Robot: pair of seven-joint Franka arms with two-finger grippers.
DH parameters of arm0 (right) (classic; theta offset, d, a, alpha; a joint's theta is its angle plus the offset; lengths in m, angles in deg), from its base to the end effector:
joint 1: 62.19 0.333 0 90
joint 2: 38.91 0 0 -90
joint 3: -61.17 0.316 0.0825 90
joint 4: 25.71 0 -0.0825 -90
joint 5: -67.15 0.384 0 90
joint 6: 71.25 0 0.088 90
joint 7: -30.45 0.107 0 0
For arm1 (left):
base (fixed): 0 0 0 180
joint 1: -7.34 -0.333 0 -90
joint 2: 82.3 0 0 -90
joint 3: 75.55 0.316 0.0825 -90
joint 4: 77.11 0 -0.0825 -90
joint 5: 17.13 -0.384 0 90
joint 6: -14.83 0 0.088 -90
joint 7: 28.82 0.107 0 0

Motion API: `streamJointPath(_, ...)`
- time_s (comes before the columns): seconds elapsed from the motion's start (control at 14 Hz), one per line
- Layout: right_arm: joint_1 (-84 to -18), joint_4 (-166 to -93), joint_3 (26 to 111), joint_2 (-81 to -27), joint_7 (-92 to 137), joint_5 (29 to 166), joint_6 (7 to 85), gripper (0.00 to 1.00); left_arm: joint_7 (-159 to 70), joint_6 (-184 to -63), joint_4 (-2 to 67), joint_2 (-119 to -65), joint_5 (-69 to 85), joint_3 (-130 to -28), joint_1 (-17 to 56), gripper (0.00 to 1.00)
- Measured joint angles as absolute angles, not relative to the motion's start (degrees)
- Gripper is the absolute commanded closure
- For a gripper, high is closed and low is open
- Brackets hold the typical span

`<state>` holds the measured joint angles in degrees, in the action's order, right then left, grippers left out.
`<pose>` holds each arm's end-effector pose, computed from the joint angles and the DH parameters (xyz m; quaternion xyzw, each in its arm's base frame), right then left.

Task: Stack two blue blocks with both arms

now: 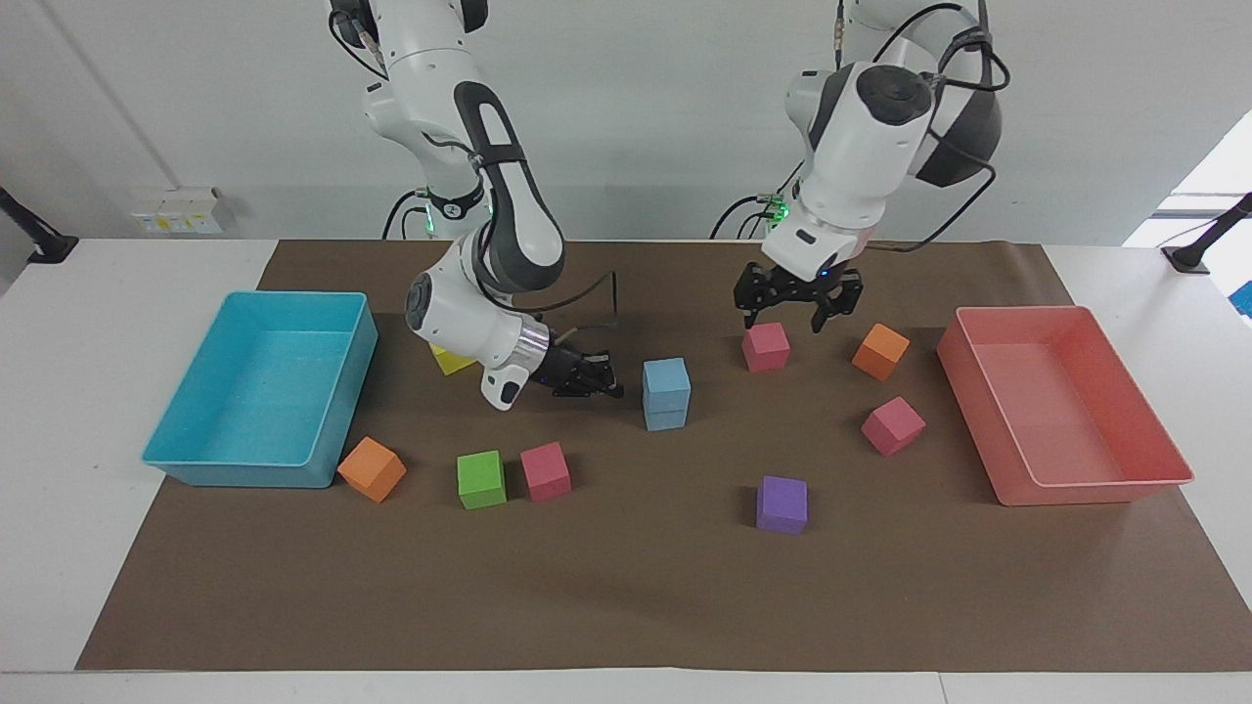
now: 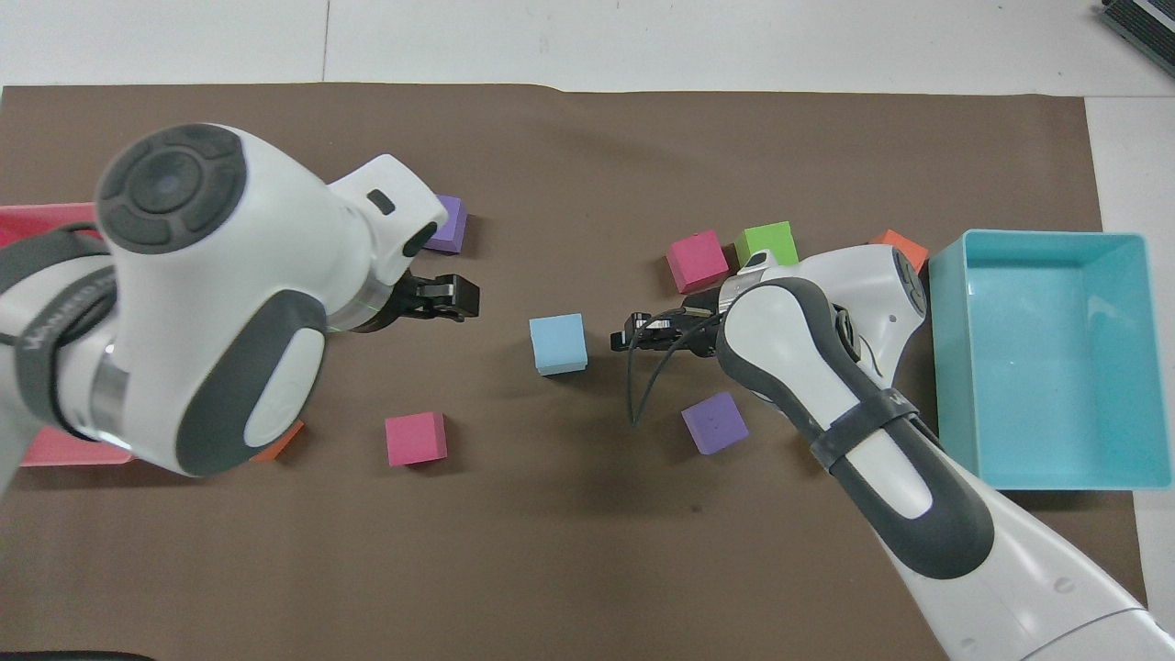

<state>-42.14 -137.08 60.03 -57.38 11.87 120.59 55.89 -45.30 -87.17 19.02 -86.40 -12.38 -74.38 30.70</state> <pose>0.5754 0.2250 0.3228 -0.9366 -0.0227 0.0213 0.3491 0.5423 -0.2293 0.5513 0.9982 -0.0418 0.0014 0.0428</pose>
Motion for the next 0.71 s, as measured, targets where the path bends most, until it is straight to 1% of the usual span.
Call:
streamJointPath(0.07,-42.5,-136.97,59.97,-56.37,12.94,116.74,55.24,0.7,-43.78,-85.52,19.06,-85.43,-12.56,-74.33,29.59,0.0)
streamJointPath(0.14,-42.9,-136.72,59.89,-55.37,13.96,113.46,54.14,0.41,-42.15,-84.4,19.08,-84.9,-13.38,-74.33,28.73,0.0)
streamJointPath(0.21,-43.57,-136.38,59.85,-54.34,15.01,110.46,52.89,0.0,-39.92,-83.69,19.1,-84.52,-14.66,-74.28,27.91,0.0)
streamJointPath(0.43,-46.44,-135.5,59.76,-51.1,16.12,100.96,49.8,0.0,-34.46,-81.64,18.91,-83.4,-16.6,-73.91,24.61,0.0)
streamJointPath(0.57,-48.12,-134.83,59.73,-49.24,16.22,93.78,47.87,0.0,-30.77,-79.57,18.61,-81.43,-16.77,-73.74,21.69,0.0)
streamJointPath(0.71,-49.69,-133.43,59.66,-48.17,16.68,88.09,45.28,0.0,-28.88,-77.15,18.51,-79.2,-17.24,-73.45,20.5,0.0)
